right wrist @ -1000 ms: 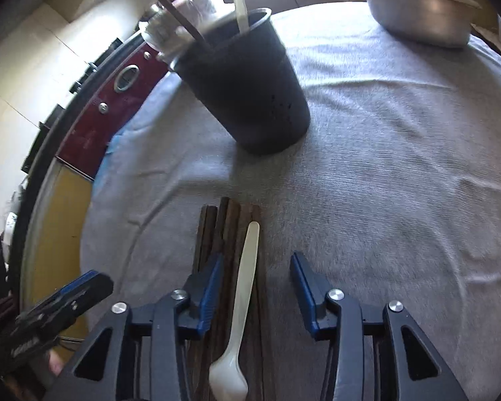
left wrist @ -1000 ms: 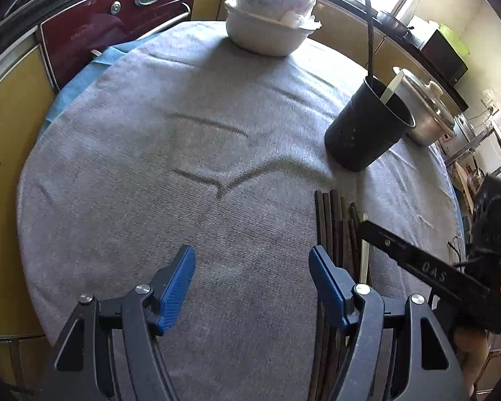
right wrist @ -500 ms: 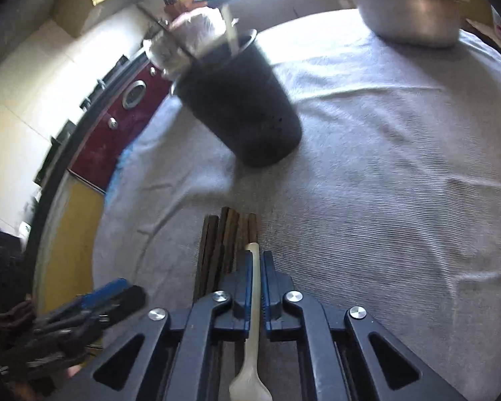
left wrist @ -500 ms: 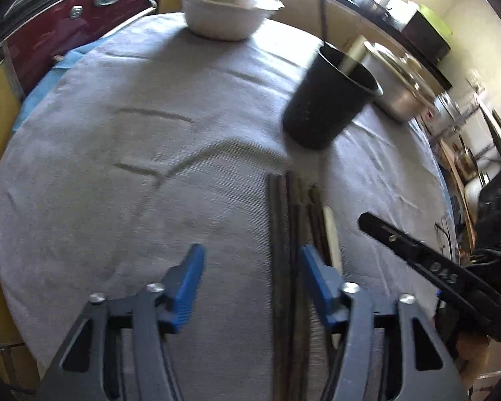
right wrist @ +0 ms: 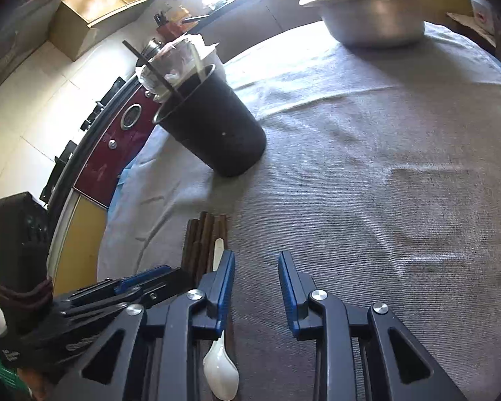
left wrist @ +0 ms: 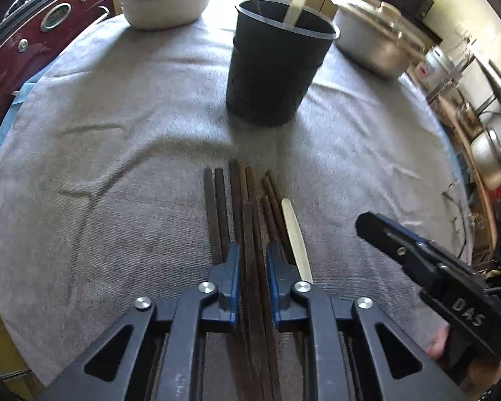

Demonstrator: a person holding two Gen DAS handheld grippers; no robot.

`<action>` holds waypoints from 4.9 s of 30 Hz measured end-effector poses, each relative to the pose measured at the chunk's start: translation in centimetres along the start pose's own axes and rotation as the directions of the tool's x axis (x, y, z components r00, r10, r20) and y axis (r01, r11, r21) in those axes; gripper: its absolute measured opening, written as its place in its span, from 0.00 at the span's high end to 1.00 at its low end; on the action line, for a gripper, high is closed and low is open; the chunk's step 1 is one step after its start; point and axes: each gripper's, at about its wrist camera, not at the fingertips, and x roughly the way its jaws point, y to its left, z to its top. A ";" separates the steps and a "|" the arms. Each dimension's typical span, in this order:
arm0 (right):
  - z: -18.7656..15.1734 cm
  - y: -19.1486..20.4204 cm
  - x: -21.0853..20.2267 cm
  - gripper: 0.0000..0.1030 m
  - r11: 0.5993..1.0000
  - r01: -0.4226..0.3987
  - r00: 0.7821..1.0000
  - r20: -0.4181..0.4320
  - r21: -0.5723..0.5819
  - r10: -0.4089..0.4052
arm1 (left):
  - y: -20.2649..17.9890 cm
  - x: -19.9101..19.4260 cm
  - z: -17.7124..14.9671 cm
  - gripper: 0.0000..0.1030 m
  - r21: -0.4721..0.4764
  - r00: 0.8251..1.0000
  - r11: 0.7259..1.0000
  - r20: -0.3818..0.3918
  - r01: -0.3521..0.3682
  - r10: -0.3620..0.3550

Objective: Organize utensils
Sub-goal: 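Grasp dark chopsticks with the left tool while the right tool grasps another white spoon, then carry the chopsticks and spoon with both tools over the holder cup, then lower chopsticks and spoon into the holder cup and open both tools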

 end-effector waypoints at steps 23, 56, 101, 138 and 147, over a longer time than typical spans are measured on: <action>0.1 6.2 5.7 0.72 0.976 0.091 0.983 -0.141 -0.196 -0.120 | 5.2 -2.4 0.6 0.95 -0.106 0.994 0.993 0.108 0.042 -0.031; 1.0 8.6 -9.3 0.88 0.984 0.077 0.945 0.325 -0.162 -0.021 | 3.3 -16.2 0.1 0.95 -0.049 0.914 0.993 0.398 0.103 -0.075; 17.5 9.3 2.6 0.89 0.972 0.155 0.858 0.512 -0.175 -0.044 | 2.3 -17.3 16.8 0.95 0.015 0.740 0.997 0.669 0.076 -0.067; 12.8 6.5 1.8 0.88 0.988 0.083 0.903 0.429 -0.132 -0.019 | 4.7 -11.4 15.1 0.93 -0.043 0.859 0.998 0.511 0.044 -0.015; 12.8 6.6 1.8 0.88 0.986 0.094 0.906 0.423 -0.137 -0.028 | 4.7 -11.1 15.1 0.93 -0.048 0.868 0.998 0.496 0.032 -0.004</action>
